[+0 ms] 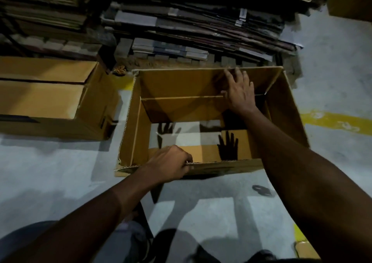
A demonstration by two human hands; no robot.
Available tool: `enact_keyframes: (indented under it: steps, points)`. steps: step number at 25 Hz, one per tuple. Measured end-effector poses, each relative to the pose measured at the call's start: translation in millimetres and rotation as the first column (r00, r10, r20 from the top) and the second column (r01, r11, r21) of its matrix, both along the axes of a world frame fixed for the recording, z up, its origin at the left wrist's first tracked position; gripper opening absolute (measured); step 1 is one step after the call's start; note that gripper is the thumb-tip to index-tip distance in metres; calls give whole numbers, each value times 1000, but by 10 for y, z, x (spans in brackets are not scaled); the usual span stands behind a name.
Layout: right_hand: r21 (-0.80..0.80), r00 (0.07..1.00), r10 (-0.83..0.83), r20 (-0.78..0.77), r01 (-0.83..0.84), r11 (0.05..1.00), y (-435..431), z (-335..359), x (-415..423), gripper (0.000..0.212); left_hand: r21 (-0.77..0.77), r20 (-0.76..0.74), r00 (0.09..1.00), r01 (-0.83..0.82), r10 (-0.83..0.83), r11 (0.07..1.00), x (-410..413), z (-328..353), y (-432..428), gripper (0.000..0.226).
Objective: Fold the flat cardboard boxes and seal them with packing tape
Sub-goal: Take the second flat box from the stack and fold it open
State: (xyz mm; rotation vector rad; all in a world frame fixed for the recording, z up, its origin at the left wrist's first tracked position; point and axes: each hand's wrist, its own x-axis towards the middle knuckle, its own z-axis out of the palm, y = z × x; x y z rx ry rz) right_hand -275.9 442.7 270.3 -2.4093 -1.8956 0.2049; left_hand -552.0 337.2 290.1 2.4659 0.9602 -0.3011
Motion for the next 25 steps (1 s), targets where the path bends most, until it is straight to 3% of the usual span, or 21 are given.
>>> enact_keyframes:
  steps: [3,4,7,10,13,18,21,25]
  points:
    - [-19,997,57,-58,-58,998,-373,3,4,67,-84,45,990,-133,137,988,-85,58,103,43]
    - [-42,996,80,-37,-82,996,-531,19,-4,67,-39,47,984,-170,172,985,-130,104,156,44]
    - [-114,991,77,108,-65,991,-983,36,66,72,331,-27,961,-251,275,910,-264,233,306,51]
    - [-255,998,50,33,-40,966,-1361,16,195,73,406,-70,885,-397,461,823,-470,224,329,69]
    - [-454,973,36,-229,-140,880,-1569,-3,214,64,186,-139,805,-551,577,814,-697,29,271,73]
    - [-468,880,61,-472,-309,828,-1740,216,82,55,12,-150,818,-560,555,829,-705,-114,220,58]
    - [-529,872,85,-482,-367,765,-1872,315,100,61,-135,-241,903,-393,354,910,-584,-195,195,53]
    - [-658,930,159,-331,-348,668,-1959,267,118,86,-370,-355,925,-269,132,889,-478,-285,152,85]
